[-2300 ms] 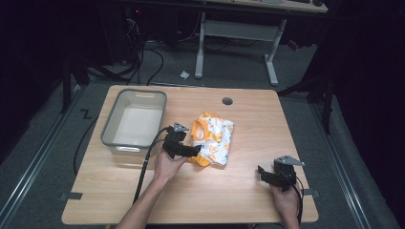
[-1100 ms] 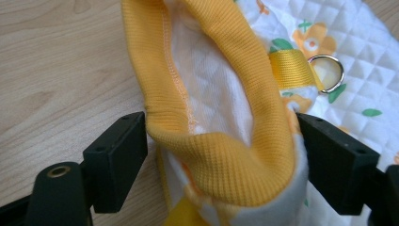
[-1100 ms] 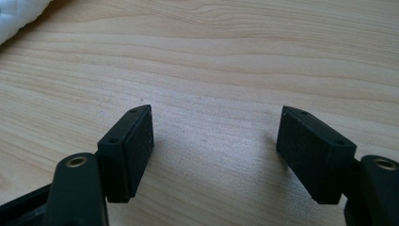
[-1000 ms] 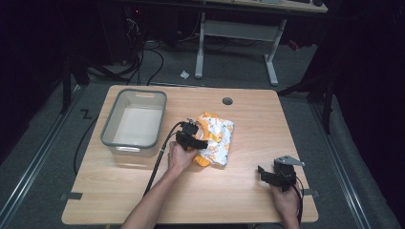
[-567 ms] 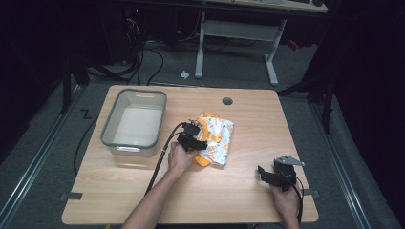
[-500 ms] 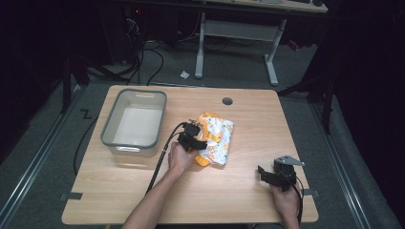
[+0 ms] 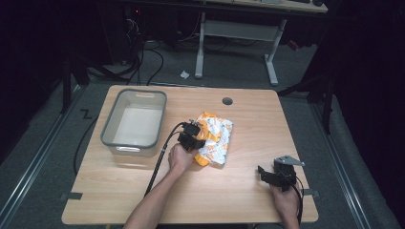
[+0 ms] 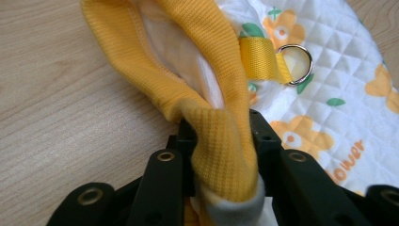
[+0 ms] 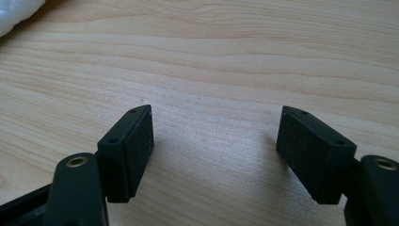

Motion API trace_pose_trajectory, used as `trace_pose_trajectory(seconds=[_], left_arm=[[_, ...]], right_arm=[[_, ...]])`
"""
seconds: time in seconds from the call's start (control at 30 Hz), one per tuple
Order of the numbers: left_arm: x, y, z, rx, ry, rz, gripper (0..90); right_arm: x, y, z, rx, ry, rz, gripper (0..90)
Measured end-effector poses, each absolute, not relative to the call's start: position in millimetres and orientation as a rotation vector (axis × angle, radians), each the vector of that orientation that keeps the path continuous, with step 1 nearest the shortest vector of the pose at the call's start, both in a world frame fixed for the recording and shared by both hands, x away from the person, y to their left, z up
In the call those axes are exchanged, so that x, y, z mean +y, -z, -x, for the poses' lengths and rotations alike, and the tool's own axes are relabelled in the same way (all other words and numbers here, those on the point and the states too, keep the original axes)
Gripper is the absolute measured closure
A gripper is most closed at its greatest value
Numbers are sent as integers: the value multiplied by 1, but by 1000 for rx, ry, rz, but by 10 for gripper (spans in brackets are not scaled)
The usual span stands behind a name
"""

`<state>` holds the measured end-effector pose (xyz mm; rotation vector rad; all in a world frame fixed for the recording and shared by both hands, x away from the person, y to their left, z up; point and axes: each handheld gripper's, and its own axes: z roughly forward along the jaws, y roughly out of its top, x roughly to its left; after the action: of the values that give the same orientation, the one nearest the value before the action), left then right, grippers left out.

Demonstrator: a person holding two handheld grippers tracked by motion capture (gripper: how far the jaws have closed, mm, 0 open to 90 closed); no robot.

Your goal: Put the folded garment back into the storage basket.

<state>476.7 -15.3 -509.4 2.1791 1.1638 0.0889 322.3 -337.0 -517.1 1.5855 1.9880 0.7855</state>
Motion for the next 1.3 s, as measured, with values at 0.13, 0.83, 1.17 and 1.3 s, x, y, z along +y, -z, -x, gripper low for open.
trace_pose_trajectory(seconds=[0.13,0.83,1.17,1.3], left_arm=[[-14,509,-477,1160,-73,-2158,752],[-7,485,-469,1069,-57,-2102,782],[-2,473,-468,1038,-34,-2072,786],[1,464,-464,1024,-41,-2058,787]], right_arm=[[-337,517,-322,1988,-786,-1586,283],[-337,517,-322,1988,-786,-1585,283],[-337,517,-322,1988,-785,-1584,283],[-337,517,-322,1987,-785,-1588,283]])
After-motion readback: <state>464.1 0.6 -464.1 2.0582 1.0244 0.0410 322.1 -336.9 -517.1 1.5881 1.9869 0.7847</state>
